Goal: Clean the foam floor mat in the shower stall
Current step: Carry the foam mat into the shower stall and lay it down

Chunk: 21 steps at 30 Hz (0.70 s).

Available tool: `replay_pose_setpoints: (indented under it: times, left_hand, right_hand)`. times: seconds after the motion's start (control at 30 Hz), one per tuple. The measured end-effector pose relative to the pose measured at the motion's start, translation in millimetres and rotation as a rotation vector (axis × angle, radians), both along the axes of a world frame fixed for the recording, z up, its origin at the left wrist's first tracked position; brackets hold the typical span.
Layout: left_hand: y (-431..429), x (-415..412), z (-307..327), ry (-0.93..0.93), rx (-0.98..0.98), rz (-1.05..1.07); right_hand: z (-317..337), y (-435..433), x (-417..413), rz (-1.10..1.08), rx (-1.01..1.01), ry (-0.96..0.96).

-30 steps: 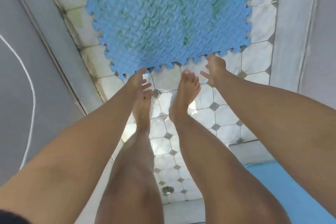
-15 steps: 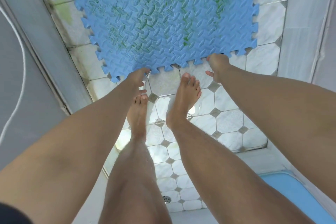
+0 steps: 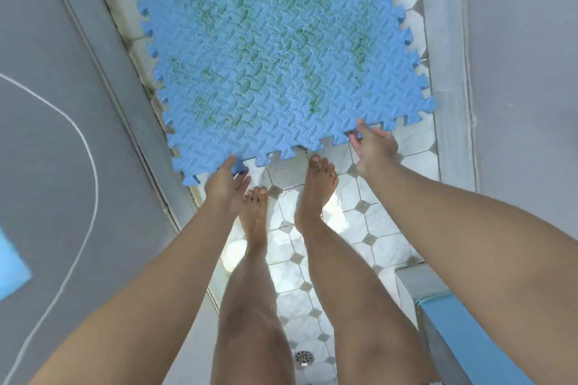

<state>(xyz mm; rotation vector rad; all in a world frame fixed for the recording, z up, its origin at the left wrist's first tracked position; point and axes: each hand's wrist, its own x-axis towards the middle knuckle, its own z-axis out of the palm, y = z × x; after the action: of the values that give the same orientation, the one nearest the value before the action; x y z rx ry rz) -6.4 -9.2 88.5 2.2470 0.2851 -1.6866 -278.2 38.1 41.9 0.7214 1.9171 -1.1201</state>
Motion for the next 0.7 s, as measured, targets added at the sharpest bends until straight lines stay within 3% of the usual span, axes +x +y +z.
replay_pose_setpoints:
  times: [0.13,0.27,0.47,0.7]
  left_hand:
    - [-23.9,-3.1,87.6,0.006,-0.059,0.133]
    - [-56.8,0.8,164.2,0.055,-0.124,0.189]
    - [-103.3,-19.2,257.7,-0.022,-0.216,-0.276]
    - [-120.8,-71.2,335.8,0.086,-0.231,-0.525]
  right_hand:
    - [73.4,-11.7,11.5,-0.180,-0.117,-0.135]
    - [150.7,-19.0,10.2,-0.223,-0.169,-0.244]
    - [267.1,-11.7,-11.9,-0.229,-0.203,-0.268]
    - [363.6,64.1,-4.1,-0.440,-0.054,-0.211]
